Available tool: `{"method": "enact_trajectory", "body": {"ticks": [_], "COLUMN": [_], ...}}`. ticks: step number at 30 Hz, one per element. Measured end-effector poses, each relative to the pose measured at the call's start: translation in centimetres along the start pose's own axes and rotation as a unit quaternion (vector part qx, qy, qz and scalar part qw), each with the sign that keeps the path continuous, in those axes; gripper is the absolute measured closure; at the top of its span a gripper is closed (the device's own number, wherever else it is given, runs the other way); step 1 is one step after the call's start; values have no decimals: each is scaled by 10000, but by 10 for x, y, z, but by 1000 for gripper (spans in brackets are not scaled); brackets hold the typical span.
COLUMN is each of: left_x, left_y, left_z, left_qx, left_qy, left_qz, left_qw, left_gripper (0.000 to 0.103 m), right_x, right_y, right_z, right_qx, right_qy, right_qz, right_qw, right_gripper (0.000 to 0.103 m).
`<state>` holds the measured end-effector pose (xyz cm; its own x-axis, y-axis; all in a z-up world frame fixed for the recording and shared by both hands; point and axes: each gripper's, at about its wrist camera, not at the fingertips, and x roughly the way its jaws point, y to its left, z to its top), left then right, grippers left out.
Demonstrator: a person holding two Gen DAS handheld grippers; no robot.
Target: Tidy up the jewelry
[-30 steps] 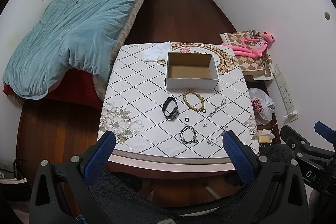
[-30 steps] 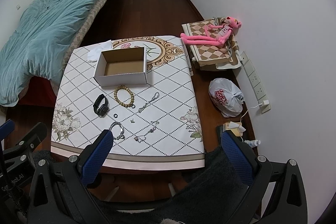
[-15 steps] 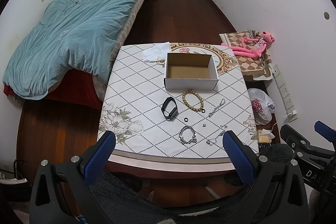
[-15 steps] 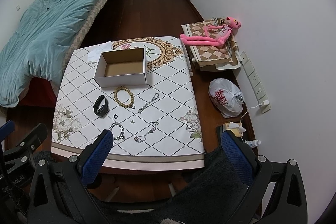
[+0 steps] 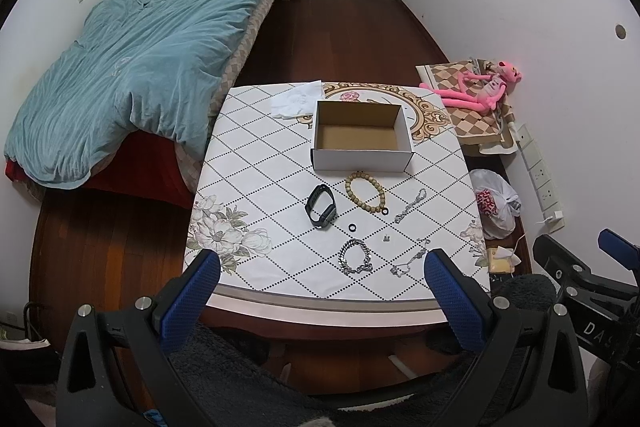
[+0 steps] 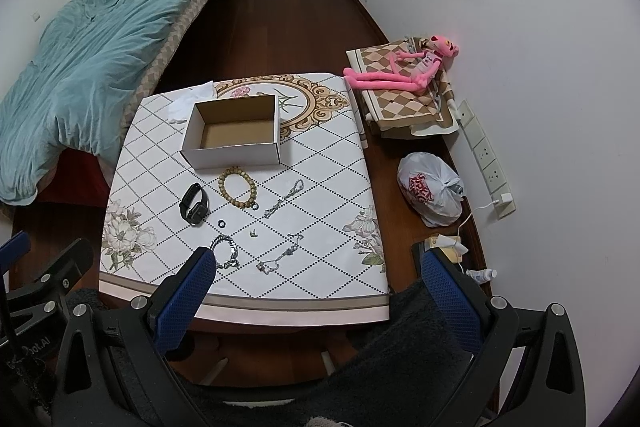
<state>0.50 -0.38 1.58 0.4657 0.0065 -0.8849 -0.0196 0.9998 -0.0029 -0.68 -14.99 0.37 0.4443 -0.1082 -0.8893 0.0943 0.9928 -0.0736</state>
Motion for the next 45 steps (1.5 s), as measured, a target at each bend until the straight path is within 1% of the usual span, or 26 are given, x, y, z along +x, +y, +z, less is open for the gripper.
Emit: {"method": "enact_trajectory", "body": {"ticks": [4,7,8,10,12,13,15,17,21,22,24,25,26,28,29,32,34,37,41,42,43,45], "left_x": [1,9,16,28,49,62,79,105,149,161,179,191,200,216,227,248,257,265,276,274,274,272], "left_y": [-4,-6,-7,-3,-2,-3,-1,-3,-7,-8,-8,-8,-8,-6,-5,-6,-8,-12,-17,-21,-25,-32], "left_z": [3,7,14,16,20,23,20,18,7,4,-4,-9,-13,-20,-26,-38,-43,-46,-52,-51,-51,-50], "left_qx": [-12,-6,-11,0,45,88,133,203,279,274,268,227,193,143,72,-16,-67,-41,44,116,214,398], "left_qy": [2,-36,-71,-91,-47,8,108,336,820,928,1143,1276,1375,1629,1775,2032,2138,2181,2247,2153,2105,2004], "left_qz": [8,64,98,174,248,327,327,361,251,192,134,-3,-72,-146,-205,-312,-413,-485,-493,-463,-449,-352], "left_qw": [10000,10000,9999,9998,9997,9994,9993,9986,9959,9951,9930,9916,9903,9864,9839,9786,9760,9747,9732,9754,9763,9783], "left_gripper": [0,0,0,0,0,0,0,0,0,1,3,10,21,28,29,30,30,31,51,53,58,79], "right_x": [0,6,11,24,42,54,76,100,152,165,188,202,212,226,234,246,254,259,263,264,266,268], "right_y": [0,-4,-6,-10,-16,-19,-22,-23,-27,-27,-28,-27,-26,-23,-21,-19,-19,-19,-19,-19,-18,-19], "right_z": [-1,4,6,8,12,14,15,13,4,0,-8,-14,-18,-28,-33,-42,-47,-50,-51,-50,-50,-49], "right_qx": [4,45,74,144,237,264,313,335,445,475,533,554,562,571,571,602,623,637,641,643,652,677], "right_qy": [1,44,68,165,277,357,508,671,1055,1158,1352,1499,1607,1801,1873,1995,2056,2109,2112,2122,2125,2136], "right_qz": [8,25,23,42,29,17,-38,-59,-33,-11,106,140,197,229,246,297,331,350,383,384,385,397], "right_qw": [10000,10000,9999,9998,9993,9990,9982,9972,9934,9921,9893,9870,9852,9817,9803,9776,9761,9748,9746,9743,9742,9738], "right_gripper": [0,0,0,0,0,0,0,0,0,2,3,5,7,8,8,10,13,13,14,15,15,15]}}
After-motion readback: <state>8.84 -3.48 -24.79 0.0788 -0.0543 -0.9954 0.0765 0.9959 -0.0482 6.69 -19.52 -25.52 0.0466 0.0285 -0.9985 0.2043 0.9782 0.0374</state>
